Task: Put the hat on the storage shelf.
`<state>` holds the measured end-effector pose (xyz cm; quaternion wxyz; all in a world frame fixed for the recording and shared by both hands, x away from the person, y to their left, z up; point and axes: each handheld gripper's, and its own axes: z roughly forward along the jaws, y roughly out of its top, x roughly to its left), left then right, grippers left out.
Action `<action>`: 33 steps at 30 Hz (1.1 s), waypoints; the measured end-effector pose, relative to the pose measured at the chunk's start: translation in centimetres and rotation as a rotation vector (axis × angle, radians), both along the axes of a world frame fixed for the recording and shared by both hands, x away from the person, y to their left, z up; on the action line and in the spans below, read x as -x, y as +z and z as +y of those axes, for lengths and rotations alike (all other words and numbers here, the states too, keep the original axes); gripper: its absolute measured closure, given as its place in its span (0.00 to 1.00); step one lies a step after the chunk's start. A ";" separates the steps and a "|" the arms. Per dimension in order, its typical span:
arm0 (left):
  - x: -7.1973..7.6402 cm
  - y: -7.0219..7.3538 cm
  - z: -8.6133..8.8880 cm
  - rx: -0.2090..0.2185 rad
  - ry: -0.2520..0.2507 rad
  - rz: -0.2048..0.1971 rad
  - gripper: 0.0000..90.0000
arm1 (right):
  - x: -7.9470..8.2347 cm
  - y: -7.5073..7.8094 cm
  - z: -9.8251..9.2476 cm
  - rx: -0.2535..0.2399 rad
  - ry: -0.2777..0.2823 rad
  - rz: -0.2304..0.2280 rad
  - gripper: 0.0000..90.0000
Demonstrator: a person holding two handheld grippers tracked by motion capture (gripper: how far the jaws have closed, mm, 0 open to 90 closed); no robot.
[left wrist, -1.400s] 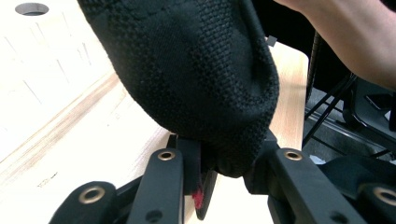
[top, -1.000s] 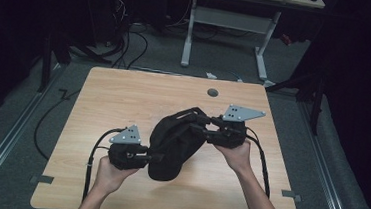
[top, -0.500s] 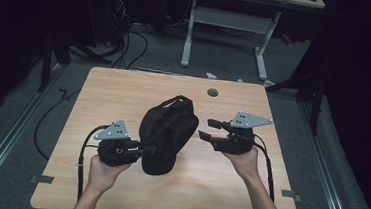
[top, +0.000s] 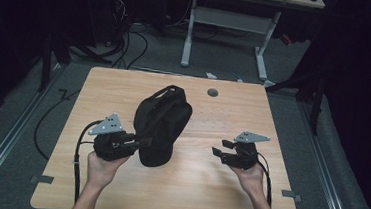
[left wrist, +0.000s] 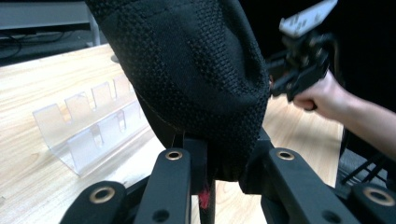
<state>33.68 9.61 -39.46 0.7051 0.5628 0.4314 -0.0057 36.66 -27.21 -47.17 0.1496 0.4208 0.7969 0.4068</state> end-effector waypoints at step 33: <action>-3.7 2.8 0.0 0.031 0.193 -0.084 0.86 | 0.2 -5.9 -3.3 0.144 -0.275 0.007 0.42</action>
